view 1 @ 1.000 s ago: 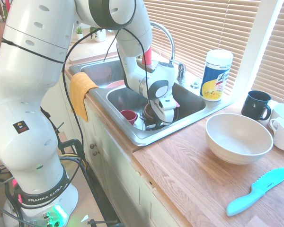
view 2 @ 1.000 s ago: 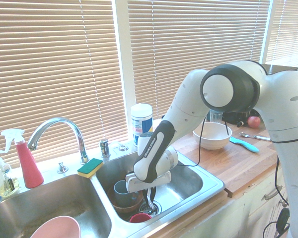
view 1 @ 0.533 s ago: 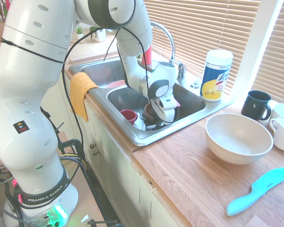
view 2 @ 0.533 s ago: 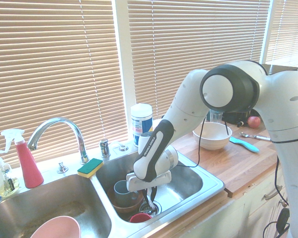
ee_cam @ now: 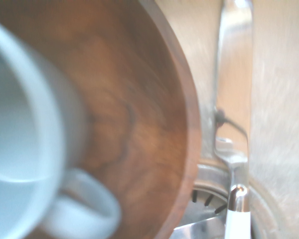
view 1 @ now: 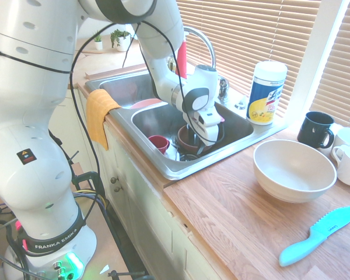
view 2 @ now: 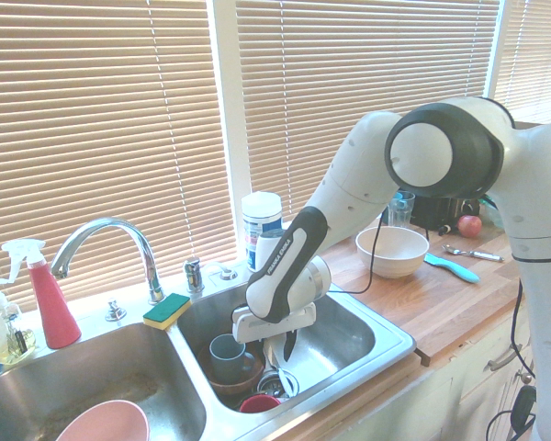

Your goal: Put the knife into the sink

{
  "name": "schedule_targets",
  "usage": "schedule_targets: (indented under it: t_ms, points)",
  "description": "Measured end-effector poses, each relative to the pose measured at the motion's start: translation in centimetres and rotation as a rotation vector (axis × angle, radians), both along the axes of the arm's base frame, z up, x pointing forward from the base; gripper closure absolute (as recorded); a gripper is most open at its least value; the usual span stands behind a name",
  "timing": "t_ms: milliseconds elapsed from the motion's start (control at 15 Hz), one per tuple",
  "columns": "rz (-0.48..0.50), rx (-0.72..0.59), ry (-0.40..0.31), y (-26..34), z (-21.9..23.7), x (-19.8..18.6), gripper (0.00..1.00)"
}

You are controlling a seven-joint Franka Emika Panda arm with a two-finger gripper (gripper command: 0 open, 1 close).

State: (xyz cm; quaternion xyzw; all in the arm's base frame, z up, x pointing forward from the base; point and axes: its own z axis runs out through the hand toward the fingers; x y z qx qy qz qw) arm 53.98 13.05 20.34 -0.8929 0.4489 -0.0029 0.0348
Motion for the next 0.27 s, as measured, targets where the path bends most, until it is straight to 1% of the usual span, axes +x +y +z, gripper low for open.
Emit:
schedule_targets:
  t_ms: [133, 267]
  points:
    - [0.031, -0.026, -0.036, -0.3, 4.7, -0.9, 0.00]
    - [0.036, -0.053, -0.078, -0.8, 9.5, -2.1, 0.00]
